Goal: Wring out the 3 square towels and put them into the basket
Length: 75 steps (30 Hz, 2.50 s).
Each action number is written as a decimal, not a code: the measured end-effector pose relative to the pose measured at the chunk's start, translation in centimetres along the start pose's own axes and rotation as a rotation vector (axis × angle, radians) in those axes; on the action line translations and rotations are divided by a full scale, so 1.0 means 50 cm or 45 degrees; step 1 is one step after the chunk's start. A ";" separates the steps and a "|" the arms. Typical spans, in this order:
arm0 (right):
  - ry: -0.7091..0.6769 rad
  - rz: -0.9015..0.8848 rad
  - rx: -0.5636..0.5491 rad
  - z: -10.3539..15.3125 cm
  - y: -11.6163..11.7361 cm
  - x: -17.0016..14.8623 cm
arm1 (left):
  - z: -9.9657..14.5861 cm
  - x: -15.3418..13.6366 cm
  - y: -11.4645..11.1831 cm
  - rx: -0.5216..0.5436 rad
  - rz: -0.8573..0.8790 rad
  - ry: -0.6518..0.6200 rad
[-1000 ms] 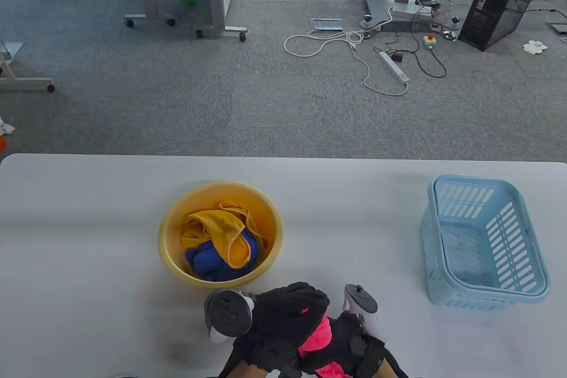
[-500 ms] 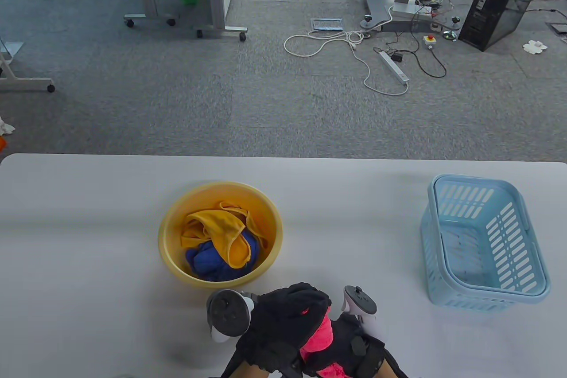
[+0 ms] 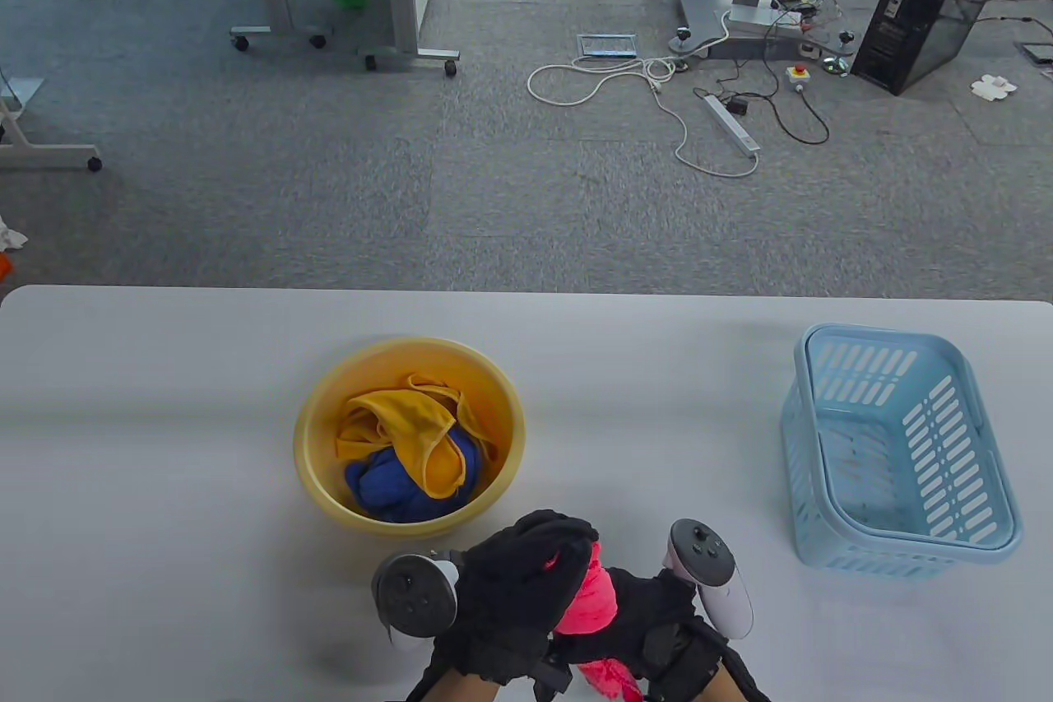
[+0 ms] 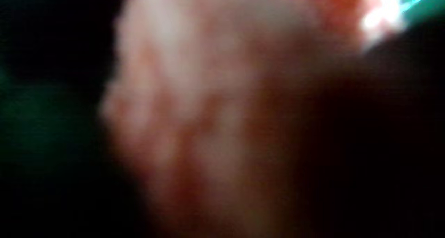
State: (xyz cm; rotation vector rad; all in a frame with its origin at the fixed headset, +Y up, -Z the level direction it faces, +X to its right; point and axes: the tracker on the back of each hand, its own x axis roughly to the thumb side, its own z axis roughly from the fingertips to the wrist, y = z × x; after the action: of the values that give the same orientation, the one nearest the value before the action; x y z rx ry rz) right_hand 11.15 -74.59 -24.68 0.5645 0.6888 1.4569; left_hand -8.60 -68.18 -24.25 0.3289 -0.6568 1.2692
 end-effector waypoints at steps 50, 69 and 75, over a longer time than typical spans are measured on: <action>-0.168 1.247 -1.066 0.105 0.028 0.109 | 0.024 -0.029 -0.002 -0.151 0.009 0.787; 0.122 1.375 -1.123 0.186 -0.050 0.229 | 0.012 -0.011 -0.043 -0.475 0.117 0.362; 0.240 1.225 -1.294 0.228 -0.131 0.265 | 0.012 -0.007 -0.051 -0.577 -0.032 0.316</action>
State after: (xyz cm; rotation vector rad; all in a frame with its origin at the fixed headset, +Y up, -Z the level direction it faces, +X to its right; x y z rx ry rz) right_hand 23.73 -60.95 -22.56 -0.1019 -0.3231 2.4970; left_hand -6.40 -69.54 -23.68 -0.1904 -0.7012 1.0785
